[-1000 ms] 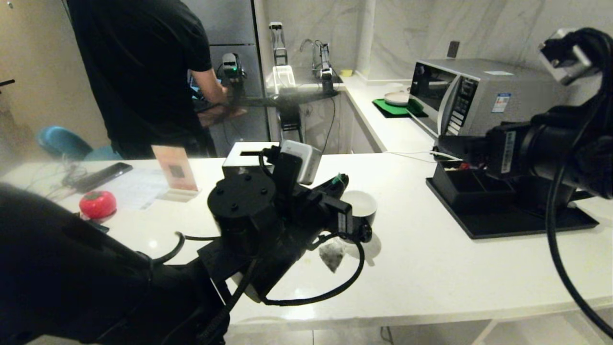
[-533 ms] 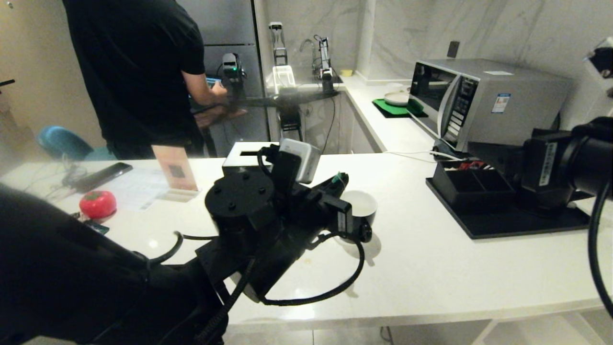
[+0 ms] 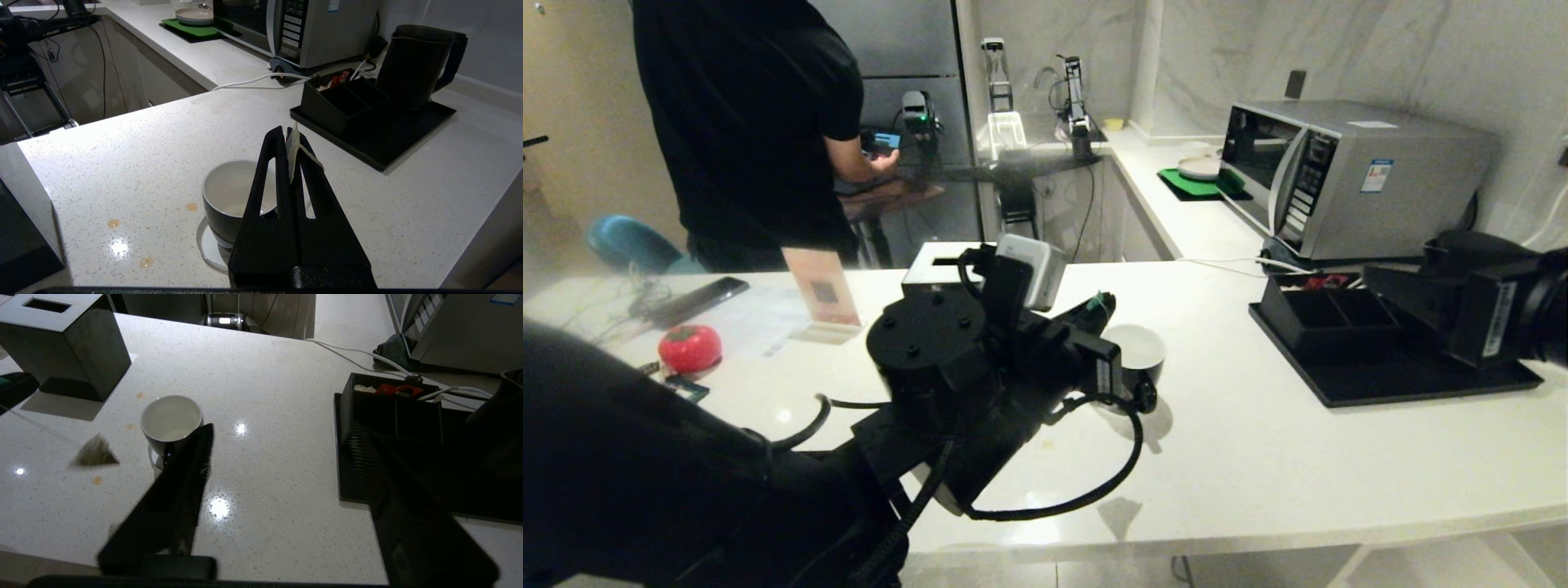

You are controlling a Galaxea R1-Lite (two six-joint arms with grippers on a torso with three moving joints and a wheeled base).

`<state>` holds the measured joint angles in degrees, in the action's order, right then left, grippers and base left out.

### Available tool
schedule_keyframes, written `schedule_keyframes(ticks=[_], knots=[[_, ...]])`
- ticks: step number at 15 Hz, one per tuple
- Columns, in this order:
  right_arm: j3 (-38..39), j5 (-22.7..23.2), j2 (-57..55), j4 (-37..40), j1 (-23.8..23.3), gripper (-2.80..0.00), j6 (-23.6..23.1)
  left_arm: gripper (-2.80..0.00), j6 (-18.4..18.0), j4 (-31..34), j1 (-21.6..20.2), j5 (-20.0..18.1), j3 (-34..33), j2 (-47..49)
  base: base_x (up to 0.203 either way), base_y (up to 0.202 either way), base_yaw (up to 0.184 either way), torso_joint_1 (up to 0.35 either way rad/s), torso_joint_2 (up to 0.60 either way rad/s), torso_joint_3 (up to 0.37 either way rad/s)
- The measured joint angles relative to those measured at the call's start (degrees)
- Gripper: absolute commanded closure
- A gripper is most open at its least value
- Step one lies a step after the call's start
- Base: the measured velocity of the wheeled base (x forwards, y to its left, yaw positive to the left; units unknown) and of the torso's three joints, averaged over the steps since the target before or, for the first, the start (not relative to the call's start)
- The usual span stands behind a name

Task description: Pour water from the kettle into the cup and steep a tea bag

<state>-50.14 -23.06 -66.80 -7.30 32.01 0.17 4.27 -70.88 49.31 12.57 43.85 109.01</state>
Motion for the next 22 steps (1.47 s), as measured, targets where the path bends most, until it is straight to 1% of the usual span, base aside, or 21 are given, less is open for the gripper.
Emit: schedule_keyframes(ticks=[3,6,10,13,15,17,22], knots=[[2.73,-0.06,1.88,-0.22,-0.98,0.0,0.02,0.0,-0.02,0.02,0.0,-0.01,-0.06,-0.02,0.0,0.0,0.0,0.0,0.0,0.0],[5.71,-2.39,3.1,-2.35,-3.85,0.0,0.06,0.0,0.0,0.02,-0.02,-0.01,-0.06,-0.02,0.0,0.0,0.0,0.0,0.0,0.0],[12.09,-3.64,4.33,-10.95,-9.56,0.0,-0.8,0.0,0.0,0.01,-0.02,0.0,0.05,-0.17,0.0,0.0,0.0,0.0,0.0,0.0],[19.19,-3.69,5.97,-17.25,-13.19,0.0,-2.3,0.0,0.0,0.0,-0.15,0.05,-0.05,-0.5,0.0,0.0,0.0,0.0,0.0,0.0],[24.45,-3.42,6.81,-22.15,-13.95,0.0,-2.71,0.0,0.0,0.02,-0.15,0.07,-0.22,-0.61,0.0,0.0,0.0,0.0,0.0,0.0],[29.79,-3.23,7.73,-25.1,-14.21,0.0,-3.67,0.0,0.11,0.02,-0.11,0.07,-0.24,-0.61,0.0,0.0,0.0,0.0,0.0,0.0],[43.1,-3.0,12.66,-25.79,-14.19,0.0,-3.65,0.0,0.18,0.0,-0.09,0.1,-0.22,-0.56,0.0,0.0,0.0,0.0,0.0,0.0]])
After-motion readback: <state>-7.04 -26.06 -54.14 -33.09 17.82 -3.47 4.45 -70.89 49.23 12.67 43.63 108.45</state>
